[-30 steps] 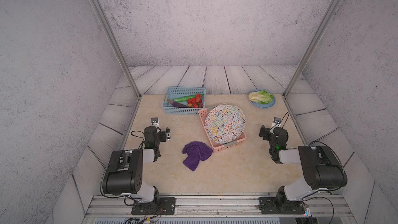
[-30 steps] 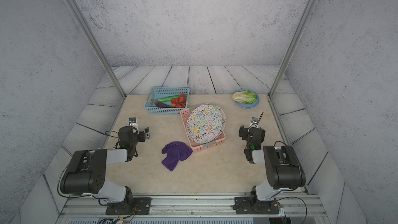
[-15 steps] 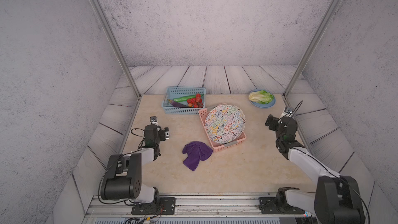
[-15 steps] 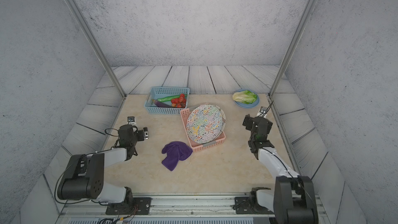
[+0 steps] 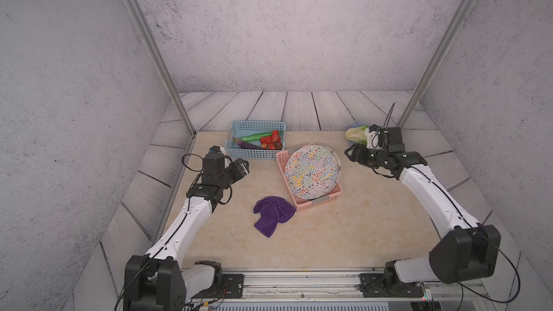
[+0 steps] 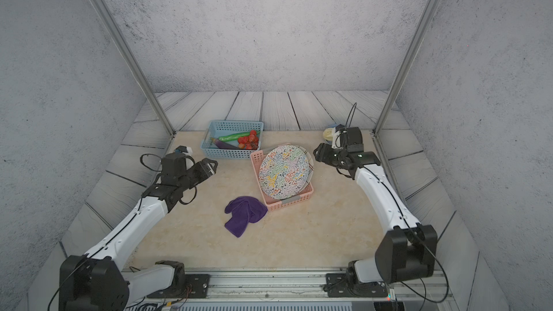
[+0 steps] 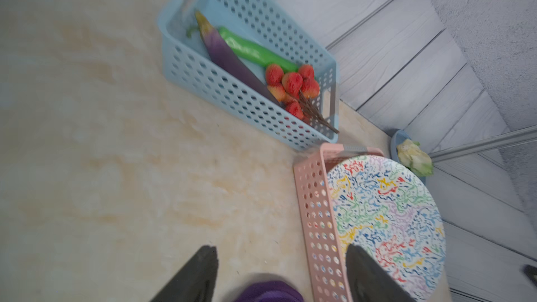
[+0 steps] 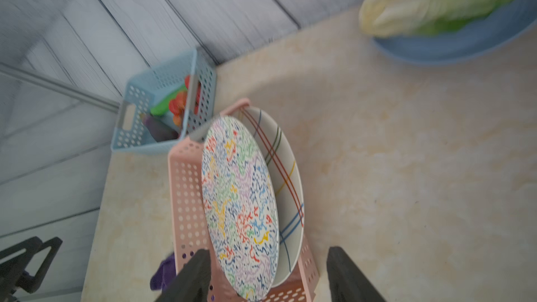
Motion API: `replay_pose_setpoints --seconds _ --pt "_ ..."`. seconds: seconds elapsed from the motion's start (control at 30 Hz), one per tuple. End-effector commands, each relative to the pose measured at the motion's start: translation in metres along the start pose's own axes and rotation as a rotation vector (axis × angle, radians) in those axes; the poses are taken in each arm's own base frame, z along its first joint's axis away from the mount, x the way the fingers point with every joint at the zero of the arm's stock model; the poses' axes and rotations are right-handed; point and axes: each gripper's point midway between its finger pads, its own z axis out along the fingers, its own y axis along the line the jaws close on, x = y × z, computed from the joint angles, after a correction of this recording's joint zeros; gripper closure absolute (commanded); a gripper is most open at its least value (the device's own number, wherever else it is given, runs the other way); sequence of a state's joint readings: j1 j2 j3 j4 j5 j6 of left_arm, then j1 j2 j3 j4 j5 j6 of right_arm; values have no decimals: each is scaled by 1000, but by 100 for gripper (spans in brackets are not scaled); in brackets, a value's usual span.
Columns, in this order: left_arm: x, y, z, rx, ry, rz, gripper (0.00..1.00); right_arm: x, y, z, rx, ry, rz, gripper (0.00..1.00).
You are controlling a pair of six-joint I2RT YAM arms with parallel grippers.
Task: Wipe the wet plate dry
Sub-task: Pick up the plate from the bin.
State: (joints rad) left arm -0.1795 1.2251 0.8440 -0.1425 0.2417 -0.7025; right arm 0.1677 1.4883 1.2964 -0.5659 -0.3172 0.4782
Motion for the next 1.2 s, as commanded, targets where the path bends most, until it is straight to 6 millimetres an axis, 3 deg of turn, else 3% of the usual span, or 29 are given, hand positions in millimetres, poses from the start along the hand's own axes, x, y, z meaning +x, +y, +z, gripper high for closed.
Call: replay_pose_setpoints --seconds 0.0,0.17,0.3,0.47,0.67,0.77,0.93,1.0,1.07,1.17 --pt "25 -10 14 28 146 -75 40 13 4 22 -33 138 33 37" --pt "48 -18 51 71 273 -41 59 10 2 69 -45 218 45 52" --pt "66 -30 73 104 336 0 66 9 6 88 -85 230 56 65" --pt "94 -46 101 151 405 6 67 11 23 91 -181 237 51 68" --pt "111 -61 125 175 432 14 68 19 56 75 -263 200 0 68" --pt "112 -67 125 187 417 28 68 28 65 80 -296 203 13 67" --pt "102 -71 114 186 367 63 68 46 59 106 -234 257 4 63" --pt "99 -64 106 154 343 92 68 48 55 112 -222 265 11 69" --pt "93 -57 92 110 308 120 68 47 52 112 -202 262 5 81" --pt "88 -47 65 65 258 158 68 35 62 96 -217 213 -21 95"
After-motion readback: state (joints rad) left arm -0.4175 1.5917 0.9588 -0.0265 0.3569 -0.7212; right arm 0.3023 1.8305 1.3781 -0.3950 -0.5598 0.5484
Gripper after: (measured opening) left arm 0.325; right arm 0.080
